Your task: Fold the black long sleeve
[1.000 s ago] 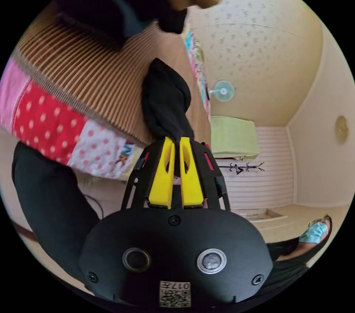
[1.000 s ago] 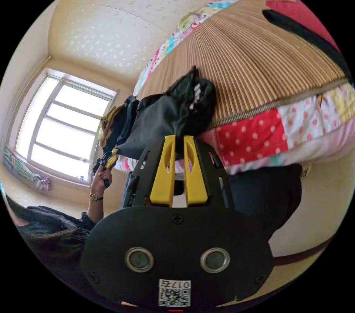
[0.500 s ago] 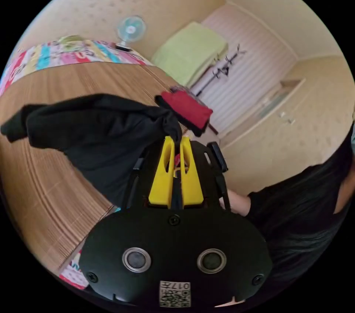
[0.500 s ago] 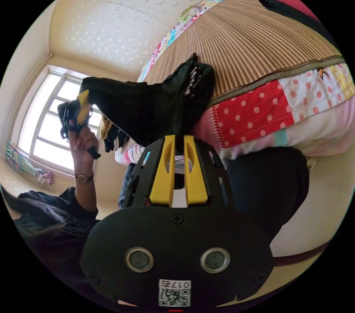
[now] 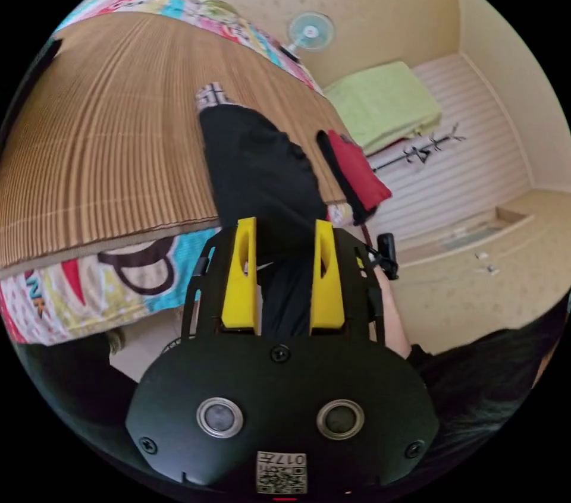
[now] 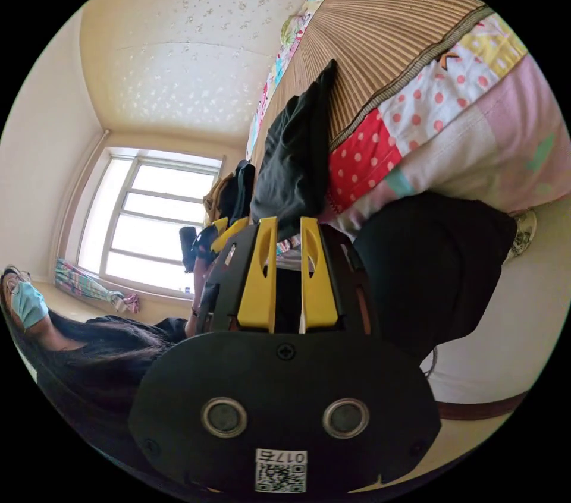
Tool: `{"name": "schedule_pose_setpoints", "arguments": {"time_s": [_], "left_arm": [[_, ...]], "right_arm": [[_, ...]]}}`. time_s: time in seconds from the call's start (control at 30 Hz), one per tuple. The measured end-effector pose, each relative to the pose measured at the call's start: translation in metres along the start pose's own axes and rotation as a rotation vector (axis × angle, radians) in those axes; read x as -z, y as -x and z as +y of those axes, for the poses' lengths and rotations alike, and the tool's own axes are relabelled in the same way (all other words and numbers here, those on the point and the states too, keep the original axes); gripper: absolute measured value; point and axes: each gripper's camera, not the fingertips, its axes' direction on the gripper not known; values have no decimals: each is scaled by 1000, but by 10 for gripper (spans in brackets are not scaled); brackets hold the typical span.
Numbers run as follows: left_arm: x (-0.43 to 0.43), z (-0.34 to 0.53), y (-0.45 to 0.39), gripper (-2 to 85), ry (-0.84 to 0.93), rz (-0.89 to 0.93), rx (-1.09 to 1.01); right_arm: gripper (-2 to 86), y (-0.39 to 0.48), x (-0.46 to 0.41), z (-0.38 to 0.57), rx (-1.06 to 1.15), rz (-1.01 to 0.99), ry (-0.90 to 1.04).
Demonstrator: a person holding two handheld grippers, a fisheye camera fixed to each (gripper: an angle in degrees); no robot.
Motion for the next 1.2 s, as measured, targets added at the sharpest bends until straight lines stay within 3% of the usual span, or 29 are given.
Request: {"name": "schedule_pose_setpoints", "arguments": {"time_s": [0.13, 0.23, 0.43, 0.57, 0.67, 0.8, 0.9, 0.97, 1.03, 1.2], "left_arm": [[-26, -3, 26, 130, 93, -20, 85], [-30, -3, 39, 91, 78, -3, 155], [-14, 6, 64, 50, 83, 268, 228], [8, 21, 63, 47, 82, 370, 227], [22, 33, 62, 45, 82, 385, 228], [52, 47, 65, 32, 30, 522, 229], [99, 54, 45, 0, -22, 558, 105], [144, 58, 15, -7, -82, 502, -49], [172, 61, -1, -9, -128, 499, -114], [239, 74, -7, -10, -275, 491, -145]], "right_arm": [[161, -14, 25, -13, -81, 28, -82], [182, -26, 19, -28, -135, 44, -41], [170, -22, 16, -47, -159, 156, 26], [151, -28, 5, -42, -157, -75, 100], [109, -39, -10, -27, -198, -91, 99], [44, -42, 4, -4, -181, -351, -28], [19, -9, 32, 3, -101, -312, -34], [6, 43, 48, 3, 52, -412, 23], [2, 90, 56, 6, 165, -387, 45], [-2, 177, 37, -1, 317, -318, 151]]}}
